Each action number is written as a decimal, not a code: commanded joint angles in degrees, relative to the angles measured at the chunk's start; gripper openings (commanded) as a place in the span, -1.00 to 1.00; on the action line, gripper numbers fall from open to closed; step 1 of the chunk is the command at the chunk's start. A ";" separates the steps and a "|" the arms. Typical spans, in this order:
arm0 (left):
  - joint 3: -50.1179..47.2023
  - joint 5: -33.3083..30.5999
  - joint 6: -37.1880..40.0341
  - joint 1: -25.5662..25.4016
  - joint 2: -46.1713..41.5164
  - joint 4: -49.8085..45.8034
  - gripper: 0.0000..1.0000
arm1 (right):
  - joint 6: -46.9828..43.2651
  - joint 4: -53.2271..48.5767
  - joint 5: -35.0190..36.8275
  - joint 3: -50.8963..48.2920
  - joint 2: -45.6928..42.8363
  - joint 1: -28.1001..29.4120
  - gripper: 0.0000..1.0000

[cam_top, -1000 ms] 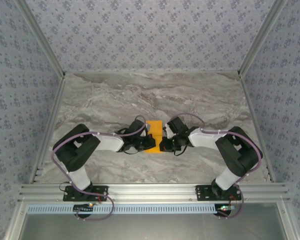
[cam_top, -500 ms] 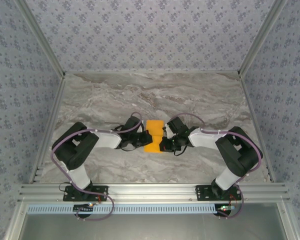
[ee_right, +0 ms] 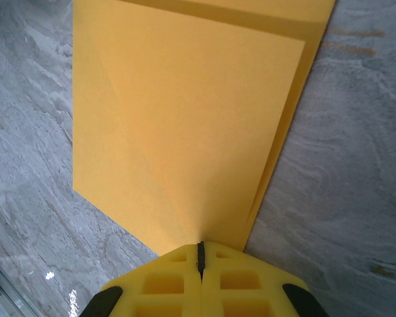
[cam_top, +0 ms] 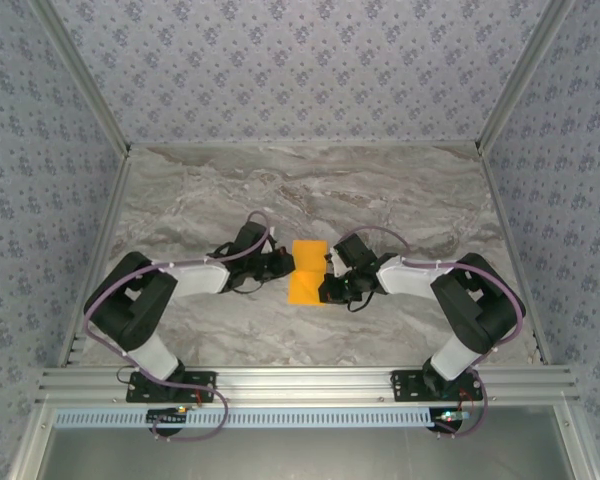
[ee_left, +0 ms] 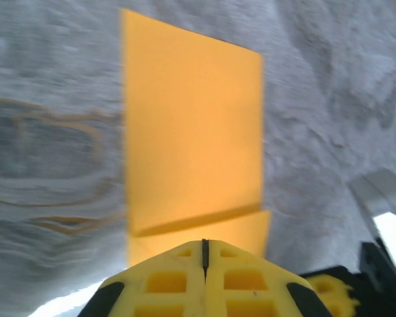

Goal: Fold a paper plane with a square sheet of paper (pick it up from the middle)
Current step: Fold the triangle a second time at the center of the table.

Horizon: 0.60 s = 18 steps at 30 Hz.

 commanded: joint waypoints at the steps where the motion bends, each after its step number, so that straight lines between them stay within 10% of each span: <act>1: 0.64 -0.26 0.87 -2.50 0.58 2.00 -0.93 | -0.50 -9.30 7.45 -4.14 2.96 0.41 -1.00; 9: 3.48 2.70 0.61 -4.71 8.66 3.20 -0.93 | -0.46 -9.51 7.76 -4.35 2.70 0.53 -1.00; 18: 0.52 -10.66 0.01 -1.52 8.77 -1.35 -0.99 | -0.59 -9.54 8.51 -5.04 2.78 0.52 -1.00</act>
